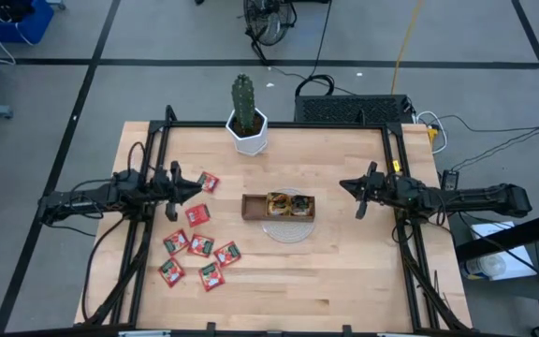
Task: Pick & Place Tea
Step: Put the red tea bag into the left section of the wooden organizer
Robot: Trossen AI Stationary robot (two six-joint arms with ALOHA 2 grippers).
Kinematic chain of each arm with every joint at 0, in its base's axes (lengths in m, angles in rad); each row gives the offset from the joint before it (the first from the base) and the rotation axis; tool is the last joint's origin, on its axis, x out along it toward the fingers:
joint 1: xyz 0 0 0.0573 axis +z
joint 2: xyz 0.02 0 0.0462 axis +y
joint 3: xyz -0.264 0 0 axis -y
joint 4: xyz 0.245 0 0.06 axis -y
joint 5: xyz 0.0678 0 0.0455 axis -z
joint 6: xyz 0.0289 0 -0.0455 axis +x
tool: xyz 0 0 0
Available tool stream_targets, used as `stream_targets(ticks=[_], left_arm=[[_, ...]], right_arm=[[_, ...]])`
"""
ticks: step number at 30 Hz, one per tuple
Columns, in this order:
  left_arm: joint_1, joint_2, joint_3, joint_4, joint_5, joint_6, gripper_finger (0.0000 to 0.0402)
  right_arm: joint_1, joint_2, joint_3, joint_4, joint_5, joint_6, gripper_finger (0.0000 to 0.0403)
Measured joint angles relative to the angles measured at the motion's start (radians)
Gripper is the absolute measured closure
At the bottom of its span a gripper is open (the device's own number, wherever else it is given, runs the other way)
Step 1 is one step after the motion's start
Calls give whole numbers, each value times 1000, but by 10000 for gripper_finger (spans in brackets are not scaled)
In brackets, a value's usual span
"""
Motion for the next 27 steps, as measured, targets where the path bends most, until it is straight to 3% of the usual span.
stream_targets(ticks=[9,27], left_arm=[[0,0,0,186,1,-28,344],[0,0,0,197,0,32,344]], right_arm=[[0,0,0,0,0,0,403],[0,0,0,0,0,0,403]])
